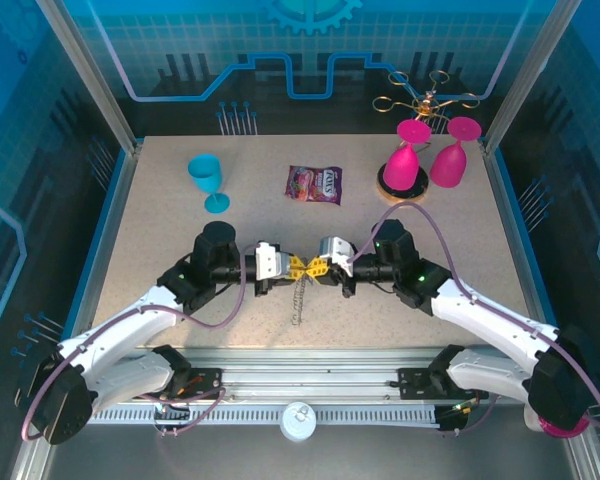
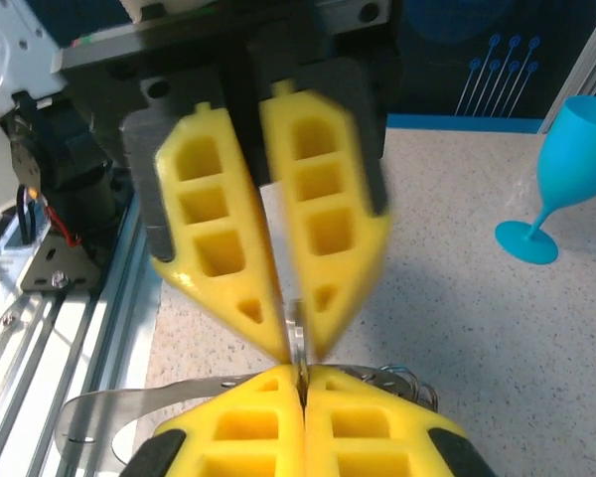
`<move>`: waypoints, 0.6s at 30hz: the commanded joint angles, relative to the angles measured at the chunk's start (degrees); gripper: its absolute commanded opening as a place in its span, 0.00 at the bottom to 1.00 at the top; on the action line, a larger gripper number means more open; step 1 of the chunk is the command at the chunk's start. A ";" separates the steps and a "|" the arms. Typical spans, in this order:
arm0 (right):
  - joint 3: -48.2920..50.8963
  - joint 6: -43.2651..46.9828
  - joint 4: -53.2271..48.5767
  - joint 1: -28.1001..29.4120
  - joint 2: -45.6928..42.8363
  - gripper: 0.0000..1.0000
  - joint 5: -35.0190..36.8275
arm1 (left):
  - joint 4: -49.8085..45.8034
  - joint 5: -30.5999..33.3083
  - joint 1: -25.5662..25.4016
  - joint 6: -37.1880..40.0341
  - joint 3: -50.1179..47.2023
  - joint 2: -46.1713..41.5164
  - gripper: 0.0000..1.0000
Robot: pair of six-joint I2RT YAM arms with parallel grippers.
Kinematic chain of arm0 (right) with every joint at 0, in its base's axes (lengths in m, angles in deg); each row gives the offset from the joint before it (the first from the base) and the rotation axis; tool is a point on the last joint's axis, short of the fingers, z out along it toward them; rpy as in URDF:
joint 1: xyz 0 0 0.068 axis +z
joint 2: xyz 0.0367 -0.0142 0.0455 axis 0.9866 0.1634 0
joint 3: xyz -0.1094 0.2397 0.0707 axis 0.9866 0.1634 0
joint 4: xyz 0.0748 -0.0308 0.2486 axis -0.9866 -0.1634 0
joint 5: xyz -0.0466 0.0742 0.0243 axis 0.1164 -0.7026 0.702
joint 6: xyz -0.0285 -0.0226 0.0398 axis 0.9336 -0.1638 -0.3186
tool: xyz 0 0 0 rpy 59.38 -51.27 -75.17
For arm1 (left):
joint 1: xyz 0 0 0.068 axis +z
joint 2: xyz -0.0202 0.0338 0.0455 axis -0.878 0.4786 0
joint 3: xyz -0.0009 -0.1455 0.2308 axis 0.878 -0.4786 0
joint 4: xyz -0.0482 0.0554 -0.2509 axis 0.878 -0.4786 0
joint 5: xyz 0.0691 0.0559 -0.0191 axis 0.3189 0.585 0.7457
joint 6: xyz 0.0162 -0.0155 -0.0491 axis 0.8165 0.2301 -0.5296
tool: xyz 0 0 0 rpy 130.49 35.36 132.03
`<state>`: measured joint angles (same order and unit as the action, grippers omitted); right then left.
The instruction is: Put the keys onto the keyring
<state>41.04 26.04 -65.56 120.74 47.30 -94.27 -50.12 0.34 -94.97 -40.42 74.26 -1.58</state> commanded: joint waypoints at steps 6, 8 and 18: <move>-15.33 14.76 -25.97 6.22 5.20 0.00 12.55 | -9.08 2.90 -0.37 4.34 6.18 0.77 0.18; -18.13 15.57 -28.76 7.15 6.57 0.00 13.67 | -10.66 2.82 -0.50 5.33 6.92 1.23 0.11; -5.83 3.27 -6.19 2.34 0.93 0.26 2.19 | -2.06 -1.54 -0.47 3.25 2.08 -1.46 0.00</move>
<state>30.76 34.76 -82.72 124.87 50.58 -85.11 -58.21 2.64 -95.03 -36.38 78.06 -1.32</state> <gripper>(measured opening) 0.249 0.049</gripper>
